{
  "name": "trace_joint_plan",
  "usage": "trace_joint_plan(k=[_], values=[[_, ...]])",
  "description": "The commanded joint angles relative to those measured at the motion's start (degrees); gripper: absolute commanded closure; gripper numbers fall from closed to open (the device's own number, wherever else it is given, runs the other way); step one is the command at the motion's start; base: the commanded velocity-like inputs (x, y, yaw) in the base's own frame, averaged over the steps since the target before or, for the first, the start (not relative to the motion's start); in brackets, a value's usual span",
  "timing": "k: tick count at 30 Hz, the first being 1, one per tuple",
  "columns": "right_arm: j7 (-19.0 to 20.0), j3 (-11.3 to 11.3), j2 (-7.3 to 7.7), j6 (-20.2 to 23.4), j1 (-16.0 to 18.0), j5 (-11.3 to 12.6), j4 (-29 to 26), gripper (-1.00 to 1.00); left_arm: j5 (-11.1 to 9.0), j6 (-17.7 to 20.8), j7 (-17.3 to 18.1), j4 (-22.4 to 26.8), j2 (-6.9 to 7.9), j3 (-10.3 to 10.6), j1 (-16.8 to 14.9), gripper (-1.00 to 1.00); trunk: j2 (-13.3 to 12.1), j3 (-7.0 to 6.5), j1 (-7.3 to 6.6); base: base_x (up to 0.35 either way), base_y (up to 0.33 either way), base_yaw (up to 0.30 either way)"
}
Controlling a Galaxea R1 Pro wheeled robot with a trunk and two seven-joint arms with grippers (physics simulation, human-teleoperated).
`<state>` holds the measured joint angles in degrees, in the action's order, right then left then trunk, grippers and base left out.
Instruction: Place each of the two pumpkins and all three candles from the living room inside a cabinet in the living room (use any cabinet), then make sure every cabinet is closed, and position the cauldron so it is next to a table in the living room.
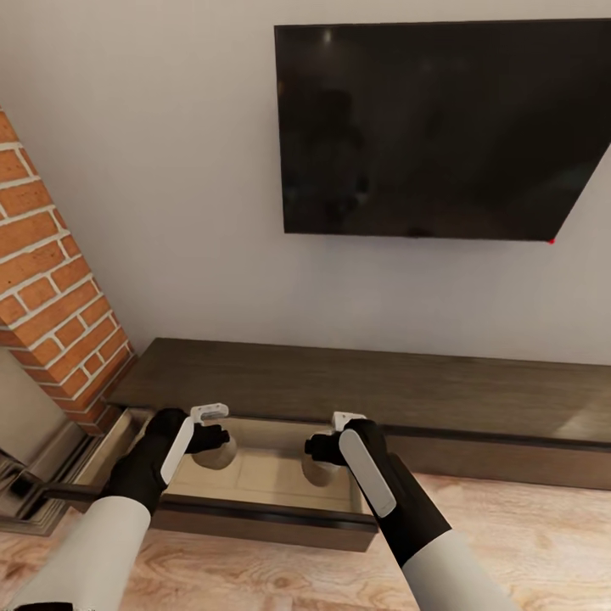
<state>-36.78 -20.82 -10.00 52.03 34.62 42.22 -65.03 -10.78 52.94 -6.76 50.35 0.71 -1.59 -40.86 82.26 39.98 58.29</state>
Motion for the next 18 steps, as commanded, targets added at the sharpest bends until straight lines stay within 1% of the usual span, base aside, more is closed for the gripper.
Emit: trace_joint_plan(k=[1,3,6,8,12,14,15,16,18], values=[[0.0,0.0,0.0,-0.5,-0.2,0.1,0.1,1.0,0.0,-0.8,0.0,-1.0,0.0,0.0,0.0,1.0,0.4,0.18,0.22,0.0,0.0,0.0],[0.1,0.0,0.0,-1.0,-0.4,0.1,0.1,1.0,0.1,-1.7,0.0,-2.6,-0.01,0.0,0.0,1.0,1.2,0.54,0.66,0.0,0.0,0.0],[0.1,-0.1,0.0,-1.2,-0.6,0.0,0.2,1.0,0.1,-2.8,0.0,-3.6,-0.01,-0.1,0.0,1.0,2.4,1.08,1.32,0.0,0.0,0.0],[0.1,-0.8,0.0,-1.3,-0.7,-0.1,0.7,1.0,0.1,-3.1,0.0,-3.8,-0.01,-0.1,0.0,1.0,3.2,1.44,1.76,0.0,0.0,0.0],[0.1,-2.7,0.0,-1.7,-0.6,-0.4,1.8,1.0,0.1,-3.2,0.0,-3.9,-0.07,-0.1,0.0,1.0,4.8,2.15,2.64,0.0,0.0,0.0],[0.0,-4.2,0.0,-3.7,-0.6,-0.3,2.0,1.0,0.1,-3.2,0.0,-3.9,-0.09,-0.1,0.0,1.0,5.6,2.51,3.08,0.0,0.0,0.0],[0.0,-4.6,0.0,-4.0,-0.6,-0.3,2.0,1.0,0.1,-3.3,0.0,-3.9,-0.09,-0.1,0.0,1.0,6.0,2.69,3.3,0.0,0.0,0.0],[0.0,-5.8,0.0,-4.8,-0.6,-0.2,2.1,1.0,0.1,-3.3,0.0,-3.9,-0.09,0.0,0.0,1.0,6.4,2.87,3.52,0.0,0.0,0.0],[0.0,-6.7,0.0,-5.4,-0.6,-0.2,2.1,1.0,0.1,-3.2,0.0,-3.9,-0.09,0.0,0.0,1.0,7.2,3.23,3.96,0.0,0.0,0.0]])
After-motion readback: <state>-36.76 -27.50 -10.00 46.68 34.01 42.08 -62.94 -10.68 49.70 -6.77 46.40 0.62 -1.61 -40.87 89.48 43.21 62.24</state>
